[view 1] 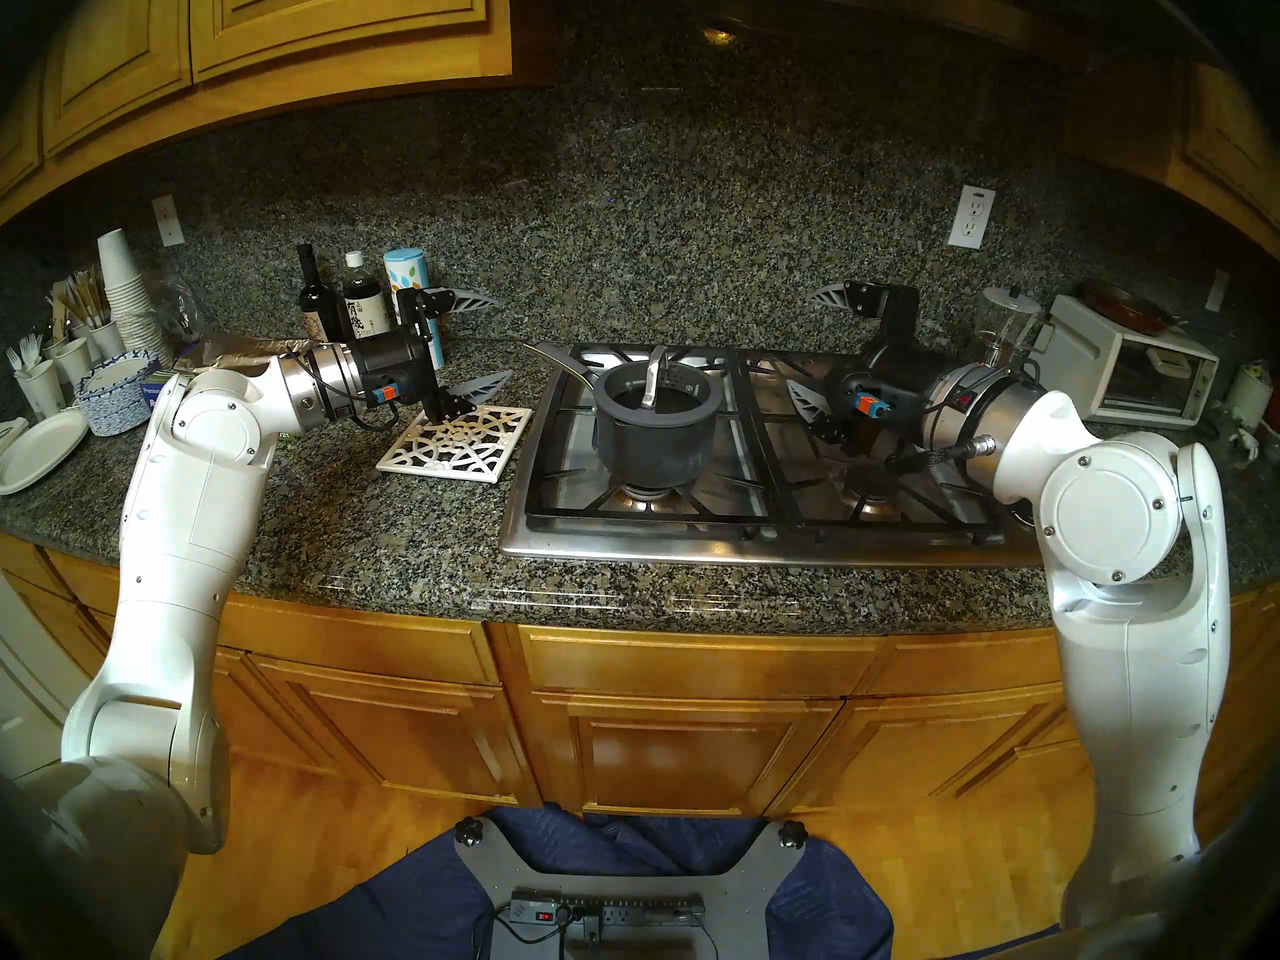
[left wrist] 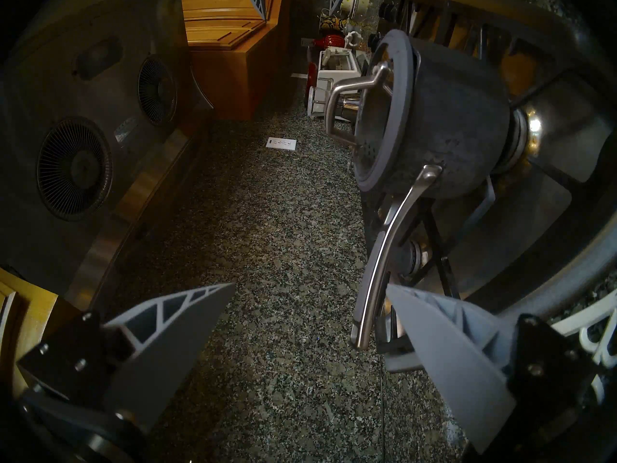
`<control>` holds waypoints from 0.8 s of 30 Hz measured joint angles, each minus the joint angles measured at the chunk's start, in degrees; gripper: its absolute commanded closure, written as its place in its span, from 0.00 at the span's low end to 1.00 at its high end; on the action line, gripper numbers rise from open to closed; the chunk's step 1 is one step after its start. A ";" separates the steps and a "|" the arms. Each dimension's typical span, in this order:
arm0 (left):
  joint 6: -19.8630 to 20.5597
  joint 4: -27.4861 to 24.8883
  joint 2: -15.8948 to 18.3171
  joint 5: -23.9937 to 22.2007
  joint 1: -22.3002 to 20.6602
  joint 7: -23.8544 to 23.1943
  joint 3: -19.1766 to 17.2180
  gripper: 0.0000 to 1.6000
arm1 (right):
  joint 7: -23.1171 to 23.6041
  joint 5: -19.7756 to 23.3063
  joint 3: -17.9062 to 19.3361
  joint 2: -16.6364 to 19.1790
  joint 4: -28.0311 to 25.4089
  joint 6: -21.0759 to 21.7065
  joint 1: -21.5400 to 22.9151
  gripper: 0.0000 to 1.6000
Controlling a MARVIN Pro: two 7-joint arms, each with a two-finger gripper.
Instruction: Pick up the pot, put it on the stove, take off the pot lid
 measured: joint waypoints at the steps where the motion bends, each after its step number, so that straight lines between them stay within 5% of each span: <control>1: 0.00 0.00 0.00 -0.01 0.00 0.00 0.00 0.00 | -0.02 0.10 0.06 -0.02 0.08 -0.16 0.01 0.00; 24: 0.03 -0.01 0.02 -0.06 0.00 -0.06 0.00 0.00 | -0.99 4.41 -0.06 0.31 9.70 -8.19 4.82 0.00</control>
